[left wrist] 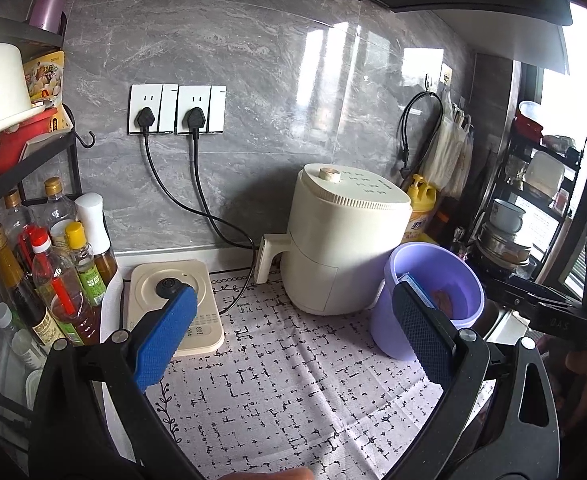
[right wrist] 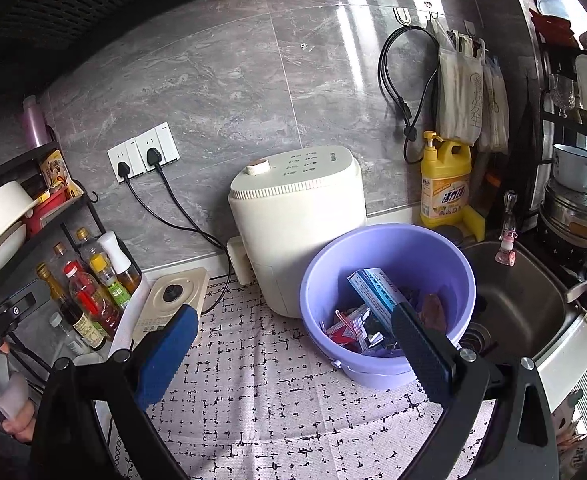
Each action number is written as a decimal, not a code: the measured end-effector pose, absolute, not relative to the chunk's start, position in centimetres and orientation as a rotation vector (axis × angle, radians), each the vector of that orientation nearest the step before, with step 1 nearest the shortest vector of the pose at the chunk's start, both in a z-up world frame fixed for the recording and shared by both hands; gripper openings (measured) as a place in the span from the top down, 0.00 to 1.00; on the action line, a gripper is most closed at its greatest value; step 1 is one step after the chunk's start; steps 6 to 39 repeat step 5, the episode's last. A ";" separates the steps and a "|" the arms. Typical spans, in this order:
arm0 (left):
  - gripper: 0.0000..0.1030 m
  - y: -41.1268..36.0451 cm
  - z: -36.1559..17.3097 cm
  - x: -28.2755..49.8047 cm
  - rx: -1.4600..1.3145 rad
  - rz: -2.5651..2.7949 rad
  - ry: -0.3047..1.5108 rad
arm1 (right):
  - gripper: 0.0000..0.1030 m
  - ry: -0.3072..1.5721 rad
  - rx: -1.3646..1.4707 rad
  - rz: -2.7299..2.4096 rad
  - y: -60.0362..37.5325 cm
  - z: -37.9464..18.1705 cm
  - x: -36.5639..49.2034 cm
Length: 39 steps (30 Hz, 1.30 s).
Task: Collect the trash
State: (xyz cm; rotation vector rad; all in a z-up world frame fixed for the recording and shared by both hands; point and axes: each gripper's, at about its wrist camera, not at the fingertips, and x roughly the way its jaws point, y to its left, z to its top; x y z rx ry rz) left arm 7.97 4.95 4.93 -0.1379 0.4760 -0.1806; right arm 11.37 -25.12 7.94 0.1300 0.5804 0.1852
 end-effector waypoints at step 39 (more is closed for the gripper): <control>0.06 4.2 3.5 9.6 -0.154 -0.215 0.488 | 0.08 0.597 0.108 0.161 -25.9 8.0 10.9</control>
